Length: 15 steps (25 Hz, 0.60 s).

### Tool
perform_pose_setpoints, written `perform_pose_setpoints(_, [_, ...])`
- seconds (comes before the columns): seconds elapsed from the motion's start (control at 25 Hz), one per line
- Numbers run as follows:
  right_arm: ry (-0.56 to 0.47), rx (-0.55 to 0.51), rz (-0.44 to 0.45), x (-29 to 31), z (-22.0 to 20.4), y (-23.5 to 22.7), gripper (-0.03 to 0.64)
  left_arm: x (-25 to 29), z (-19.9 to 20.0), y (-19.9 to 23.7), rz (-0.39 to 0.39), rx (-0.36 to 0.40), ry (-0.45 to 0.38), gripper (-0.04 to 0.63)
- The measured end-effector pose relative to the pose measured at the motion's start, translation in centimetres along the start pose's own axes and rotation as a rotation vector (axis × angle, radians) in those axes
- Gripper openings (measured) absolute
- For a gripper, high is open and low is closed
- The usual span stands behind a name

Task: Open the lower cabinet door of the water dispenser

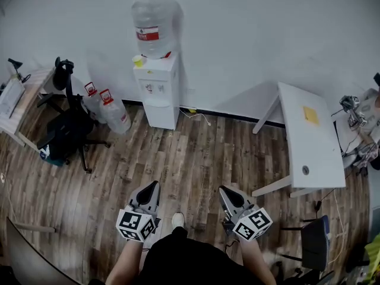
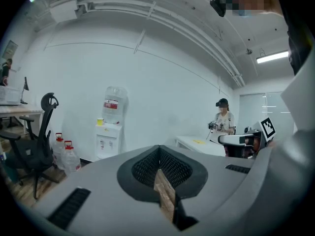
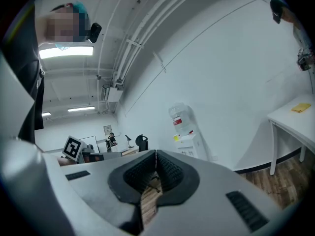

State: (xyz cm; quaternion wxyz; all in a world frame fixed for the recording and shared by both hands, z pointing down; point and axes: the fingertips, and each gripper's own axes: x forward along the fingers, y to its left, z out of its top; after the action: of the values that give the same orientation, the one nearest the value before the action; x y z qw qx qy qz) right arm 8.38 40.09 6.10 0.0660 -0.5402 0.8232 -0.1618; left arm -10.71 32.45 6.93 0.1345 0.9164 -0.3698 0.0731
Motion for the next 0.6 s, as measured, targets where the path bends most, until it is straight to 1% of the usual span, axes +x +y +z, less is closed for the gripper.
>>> perform_pose_setpoints(0.32, [0.009,-0.006,-0.059,5.4,0.6,-1.4,0.023,4.4,1.6,5.2,-0.056,-0.008,-0.009,0.014])
perform_pose_setpoints(0.48, [0.022,-0.045,-0.056,7.6,1.0,-1.1,0.023,5.4,1.6,7.3,-0.068,-0.025,-0.01,0.014])
perform_pose_setpoints(0.6, [0.024,-0.047,-0.057,9.1,1.2,-1.2,0.023,6.0,1.7,8.4,-0.074,-0.033,-0.015,0.014])
